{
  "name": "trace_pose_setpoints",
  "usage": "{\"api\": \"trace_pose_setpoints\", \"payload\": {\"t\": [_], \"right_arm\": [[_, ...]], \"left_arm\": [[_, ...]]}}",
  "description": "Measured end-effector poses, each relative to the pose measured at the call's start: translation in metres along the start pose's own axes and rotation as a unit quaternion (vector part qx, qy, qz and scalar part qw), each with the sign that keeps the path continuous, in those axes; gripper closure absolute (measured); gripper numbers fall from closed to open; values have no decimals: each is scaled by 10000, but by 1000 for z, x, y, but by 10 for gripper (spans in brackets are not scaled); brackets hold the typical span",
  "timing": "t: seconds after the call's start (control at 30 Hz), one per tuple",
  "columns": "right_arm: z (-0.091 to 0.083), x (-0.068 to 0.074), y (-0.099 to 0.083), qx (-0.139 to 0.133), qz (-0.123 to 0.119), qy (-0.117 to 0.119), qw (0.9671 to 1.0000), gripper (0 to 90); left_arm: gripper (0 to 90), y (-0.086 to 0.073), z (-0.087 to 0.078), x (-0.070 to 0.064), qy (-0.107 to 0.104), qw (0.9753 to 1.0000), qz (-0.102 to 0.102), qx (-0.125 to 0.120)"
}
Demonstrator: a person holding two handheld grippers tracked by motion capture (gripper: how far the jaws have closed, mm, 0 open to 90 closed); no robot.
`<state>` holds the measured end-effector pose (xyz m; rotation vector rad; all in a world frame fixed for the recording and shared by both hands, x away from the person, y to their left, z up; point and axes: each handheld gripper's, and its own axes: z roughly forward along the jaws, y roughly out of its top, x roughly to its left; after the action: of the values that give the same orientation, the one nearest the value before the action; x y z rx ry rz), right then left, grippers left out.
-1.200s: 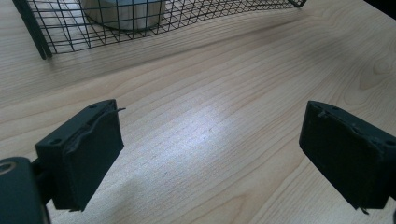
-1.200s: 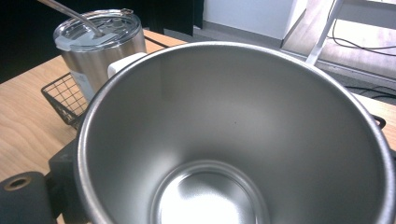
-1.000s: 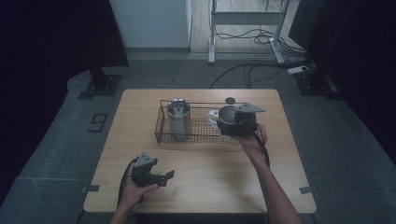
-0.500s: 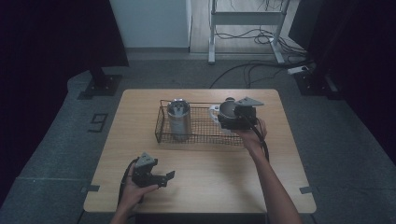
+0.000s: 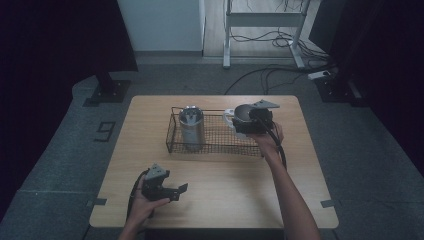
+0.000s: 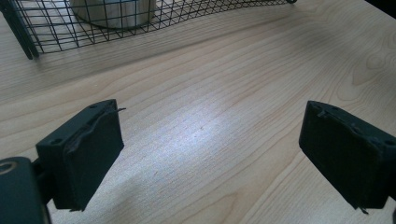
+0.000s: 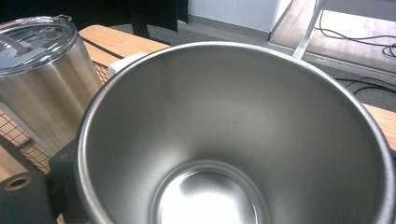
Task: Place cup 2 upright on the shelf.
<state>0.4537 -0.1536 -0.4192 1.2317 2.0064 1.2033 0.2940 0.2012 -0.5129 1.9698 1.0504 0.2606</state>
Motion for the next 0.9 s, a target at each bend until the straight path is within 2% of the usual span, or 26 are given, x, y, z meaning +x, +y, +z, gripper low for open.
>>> {"api": "trace_pose_setpoints", "payload": {"t": [0.63, 0.9], "right_arm": [[16, -11, -3, 20, 203, -9, 9998, 70], [27, -13, -6, 100, 251, -29, 9996, 70]], "left_arm": [[64, -1, 1, 1, 5, 10000, 1, 12], [66, -1, -2, 1, 33, 10000, -12, -65]]}}
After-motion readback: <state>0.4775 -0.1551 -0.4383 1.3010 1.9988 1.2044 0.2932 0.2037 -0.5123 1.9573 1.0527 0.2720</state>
